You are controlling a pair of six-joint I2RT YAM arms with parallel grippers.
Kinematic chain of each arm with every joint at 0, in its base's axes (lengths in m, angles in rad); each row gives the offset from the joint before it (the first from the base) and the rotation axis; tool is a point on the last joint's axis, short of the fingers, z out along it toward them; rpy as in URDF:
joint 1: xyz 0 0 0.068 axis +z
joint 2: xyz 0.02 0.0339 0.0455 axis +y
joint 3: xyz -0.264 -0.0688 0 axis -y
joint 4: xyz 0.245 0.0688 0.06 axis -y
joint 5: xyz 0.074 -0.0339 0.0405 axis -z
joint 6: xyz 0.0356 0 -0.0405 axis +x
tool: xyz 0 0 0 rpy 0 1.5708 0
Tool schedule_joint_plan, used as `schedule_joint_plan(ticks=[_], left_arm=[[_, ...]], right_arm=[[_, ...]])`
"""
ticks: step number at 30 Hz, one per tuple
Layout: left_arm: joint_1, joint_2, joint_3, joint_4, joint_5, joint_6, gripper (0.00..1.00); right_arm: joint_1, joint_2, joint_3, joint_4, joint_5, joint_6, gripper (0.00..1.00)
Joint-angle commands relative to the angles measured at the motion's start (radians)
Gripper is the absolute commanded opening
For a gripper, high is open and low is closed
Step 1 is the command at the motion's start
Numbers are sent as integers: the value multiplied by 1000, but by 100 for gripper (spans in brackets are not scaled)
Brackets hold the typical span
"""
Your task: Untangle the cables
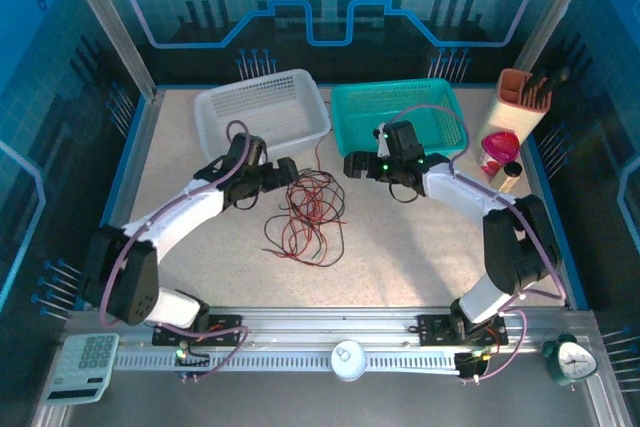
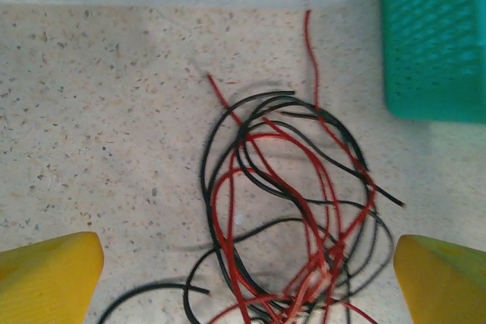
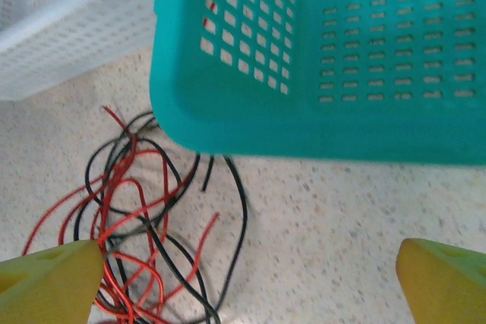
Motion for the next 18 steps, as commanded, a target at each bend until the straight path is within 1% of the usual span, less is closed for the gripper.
schedule_joint_plan(ticks=[1, 6, 11, 15, 18], left_arm=[[15, 55, 72, 65, -15, -27, 99], [90, 127, 111, 113, -10, -48, 99], [181, 150, 119, 173, 12, -71, 99], [244, 180, 158, 175, 45, -70, 99], [275, 191, 190, 155, 43, -48, 99]], right_arm=[[1, 48, 71, 13, -2, 20, 100], [-15, 112, 136, 15, 0, 19, 99], [-48, 150, 180, 24, 10, 20, 99], [-79, 158, 205, 16, 14, 17, 99], [-89, 139, 206, -3, 5, 7, 99]])
